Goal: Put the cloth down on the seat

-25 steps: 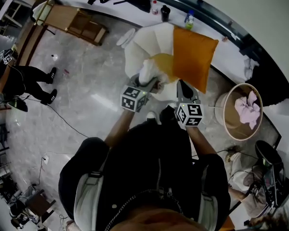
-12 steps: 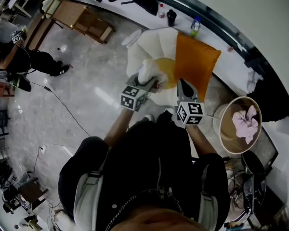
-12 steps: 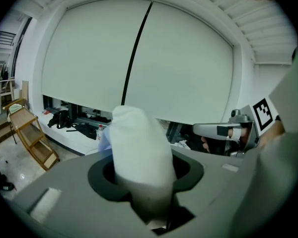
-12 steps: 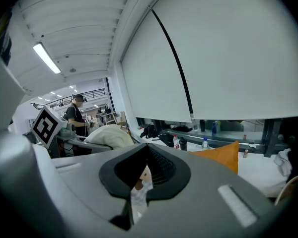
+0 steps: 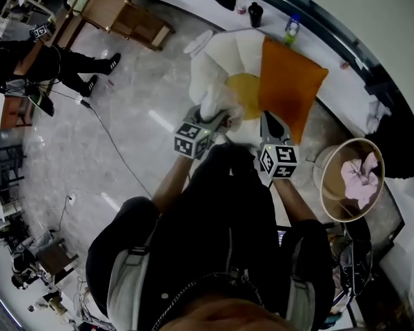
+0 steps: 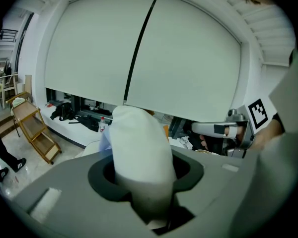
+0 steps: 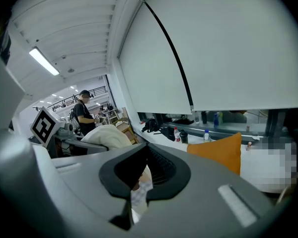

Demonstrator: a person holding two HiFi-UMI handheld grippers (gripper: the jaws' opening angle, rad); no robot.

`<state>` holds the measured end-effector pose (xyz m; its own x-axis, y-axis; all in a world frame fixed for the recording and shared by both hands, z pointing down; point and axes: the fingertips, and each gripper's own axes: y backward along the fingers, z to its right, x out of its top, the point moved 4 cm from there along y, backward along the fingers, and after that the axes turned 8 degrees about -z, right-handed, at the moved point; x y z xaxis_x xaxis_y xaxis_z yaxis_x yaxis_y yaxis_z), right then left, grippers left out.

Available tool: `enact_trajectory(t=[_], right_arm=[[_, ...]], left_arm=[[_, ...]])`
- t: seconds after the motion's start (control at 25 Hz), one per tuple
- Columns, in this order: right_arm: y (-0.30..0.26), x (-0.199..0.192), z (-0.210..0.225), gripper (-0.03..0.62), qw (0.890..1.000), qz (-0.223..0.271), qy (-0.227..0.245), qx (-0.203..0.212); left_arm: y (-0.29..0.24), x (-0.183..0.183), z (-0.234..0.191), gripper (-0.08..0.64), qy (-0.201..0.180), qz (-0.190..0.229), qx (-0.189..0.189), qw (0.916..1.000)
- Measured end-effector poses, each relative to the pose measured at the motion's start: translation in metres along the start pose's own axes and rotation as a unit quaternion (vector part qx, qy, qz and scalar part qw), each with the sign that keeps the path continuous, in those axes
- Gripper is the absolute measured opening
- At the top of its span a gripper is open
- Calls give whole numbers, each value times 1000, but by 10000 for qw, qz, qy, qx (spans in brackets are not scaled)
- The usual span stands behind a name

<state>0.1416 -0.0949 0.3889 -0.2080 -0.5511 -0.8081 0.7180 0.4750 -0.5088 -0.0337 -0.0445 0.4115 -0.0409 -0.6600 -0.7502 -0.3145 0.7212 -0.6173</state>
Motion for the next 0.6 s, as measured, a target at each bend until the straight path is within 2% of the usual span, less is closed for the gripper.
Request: enact_trajectory(t=[0.24, 0.44, 0.6], right_arm=[[-25, -2, 10, 2, 9995, -290, 52, -142], [-52, -2, 26, 2, 9987, -412, -69, -293], [-73, -5, 36, 2, 9978, -460, 224, -418]], left_arm=[[-24, 1, -22, 172, 12, -83, -98, 9999], [-51, 4, -47, 172, -134, -175, -111, 9997], [-76, 2, -62, 172, -288, -184, -28, 9994]])
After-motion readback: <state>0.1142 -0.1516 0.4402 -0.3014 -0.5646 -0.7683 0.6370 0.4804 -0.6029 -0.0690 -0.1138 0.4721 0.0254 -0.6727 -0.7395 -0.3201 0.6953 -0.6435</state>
